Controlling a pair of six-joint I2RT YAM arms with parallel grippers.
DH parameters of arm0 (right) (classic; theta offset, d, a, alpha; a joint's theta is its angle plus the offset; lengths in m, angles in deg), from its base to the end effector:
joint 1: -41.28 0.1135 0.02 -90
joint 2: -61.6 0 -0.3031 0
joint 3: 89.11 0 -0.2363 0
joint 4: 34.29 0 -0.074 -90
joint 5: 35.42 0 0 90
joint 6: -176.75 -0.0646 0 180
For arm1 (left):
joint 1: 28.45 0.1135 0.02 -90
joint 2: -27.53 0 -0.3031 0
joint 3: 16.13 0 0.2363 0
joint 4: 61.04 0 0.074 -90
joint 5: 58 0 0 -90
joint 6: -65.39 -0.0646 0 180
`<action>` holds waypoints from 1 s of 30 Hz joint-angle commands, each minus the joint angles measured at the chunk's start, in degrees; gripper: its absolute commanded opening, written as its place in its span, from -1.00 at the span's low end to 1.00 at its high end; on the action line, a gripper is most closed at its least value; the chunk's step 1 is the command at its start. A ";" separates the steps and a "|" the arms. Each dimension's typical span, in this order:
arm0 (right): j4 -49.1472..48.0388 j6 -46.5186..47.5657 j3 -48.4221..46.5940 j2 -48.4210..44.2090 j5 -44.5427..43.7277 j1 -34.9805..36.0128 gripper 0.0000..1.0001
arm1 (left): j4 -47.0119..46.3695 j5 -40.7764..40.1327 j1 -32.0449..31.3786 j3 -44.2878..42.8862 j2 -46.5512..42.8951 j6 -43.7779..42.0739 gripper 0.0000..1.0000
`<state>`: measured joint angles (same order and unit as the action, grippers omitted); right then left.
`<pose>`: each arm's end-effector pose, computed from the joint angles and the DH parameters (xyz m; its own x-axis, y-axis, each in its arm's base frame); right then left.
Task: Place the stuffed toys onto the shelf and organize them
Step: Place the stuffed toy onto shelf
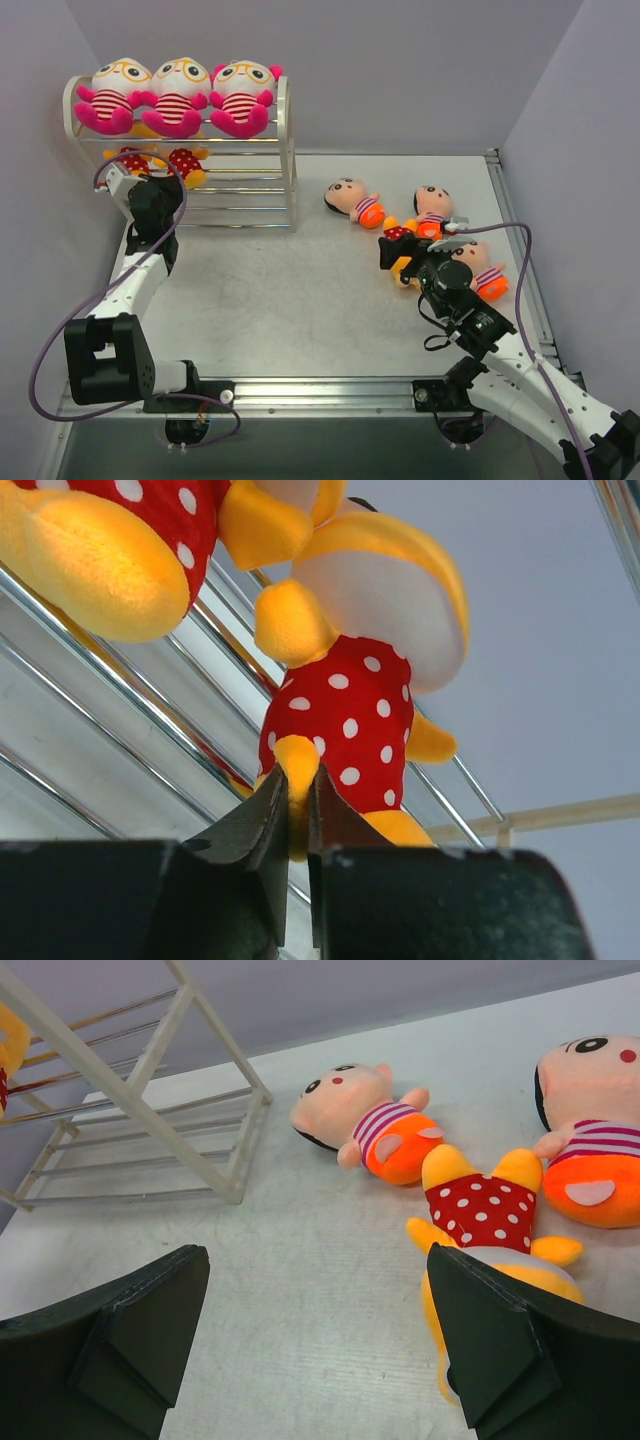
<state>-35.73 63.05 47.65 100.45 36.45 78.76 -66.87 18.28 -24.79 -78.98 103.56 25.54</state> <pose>0.1346 0.0779 0.3355 -0.0599 0.4354 -0.8982 -0.3370 0.8382 0.4288 0.3109 0.0352 0.3363 0.1460 -0.7380 -0.6588 -0.2882 0.6053 -0.7420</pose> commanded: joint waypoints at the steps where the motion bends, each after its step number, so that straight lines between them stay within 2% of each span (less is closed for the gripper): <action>1: -3.02 0.76 0.06 0.00 0.37 -0.38 0.90 | -2.49 -0.17 -0.15 -2.92 0.44 -0.58 -0.77; 2: -2.93 0.76 0.06 0.08 0.38 -0.38 0.91 | -2.49 -0.08 -0.06 -3.01 0.44 -1.10 -0.94; 8: -2.76 0.76 0.06 0.00 0.55 -0.47 0.90 | -1.18 3.16 1.43 -3.89 -0.18 -5.06 -0.95; 19: -3.02 0.76 0.06 0.44 1.26 -0.47 0.89 | 2.08 17.75 9.17 -6.79 1.49 -9.10 -0.95; 30: -3.19 0.76 0.32 0.61 1.52 -0.65 0.90 | -1.17 28.73 9.70 -7.32 4.04 -10.78 -0.95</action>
<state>-36.06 63.05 47.71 100.86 37.56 78.69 -64.79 41.28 -15.26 -83.99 106.68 16.16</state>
